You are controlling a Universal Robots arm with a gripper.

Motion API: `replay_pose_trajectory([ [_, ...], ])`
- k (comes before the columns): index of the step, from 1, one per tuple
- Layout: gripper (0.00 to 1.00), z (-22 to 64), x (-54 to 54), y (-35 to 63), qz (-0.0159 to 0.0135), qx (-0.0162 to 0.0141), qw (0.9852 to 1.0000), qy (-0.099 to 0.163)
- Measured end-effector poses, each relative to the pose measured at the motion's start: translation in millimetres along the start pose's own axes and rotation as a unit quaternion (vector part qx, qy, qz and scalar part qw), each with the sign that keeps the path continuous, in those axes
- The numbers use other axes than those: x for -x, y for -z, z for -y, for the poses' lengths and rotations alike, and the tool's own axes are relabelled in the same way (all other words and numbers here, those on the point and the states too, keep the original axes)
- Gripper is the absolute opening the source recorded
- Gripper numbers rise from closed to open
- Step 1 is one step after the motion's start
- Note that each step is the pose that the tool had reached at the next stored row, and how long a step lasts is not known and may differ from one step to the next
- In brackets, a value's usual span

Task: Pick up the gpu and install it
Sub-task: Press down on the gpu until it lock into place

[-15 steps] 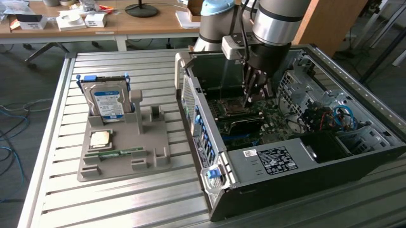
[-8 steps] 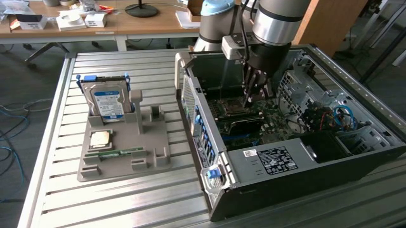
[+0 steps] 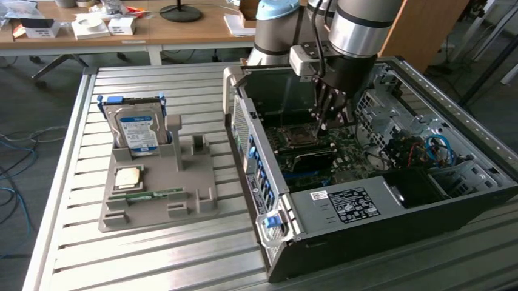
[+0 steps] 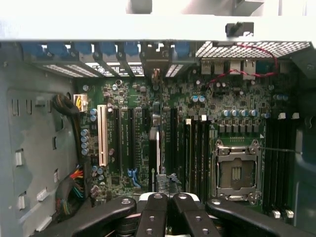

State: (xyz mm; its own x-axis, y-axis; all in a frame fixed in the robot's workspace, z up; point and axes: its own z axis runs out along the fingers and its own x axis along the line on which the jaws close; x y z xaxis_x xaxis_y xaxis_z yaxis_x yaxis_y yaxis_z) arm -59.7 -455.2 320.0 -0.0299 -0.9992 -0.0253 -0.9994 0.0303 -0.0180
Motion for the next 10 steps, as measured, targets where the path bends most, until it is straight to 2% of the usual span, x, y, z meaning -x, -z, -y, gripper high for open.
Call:
replay_pose_trajectory([
  [10, 0.11, 0.1, 0.1, -0.1, 0.0000, 0.0000, 1.0000, 0.000],
])
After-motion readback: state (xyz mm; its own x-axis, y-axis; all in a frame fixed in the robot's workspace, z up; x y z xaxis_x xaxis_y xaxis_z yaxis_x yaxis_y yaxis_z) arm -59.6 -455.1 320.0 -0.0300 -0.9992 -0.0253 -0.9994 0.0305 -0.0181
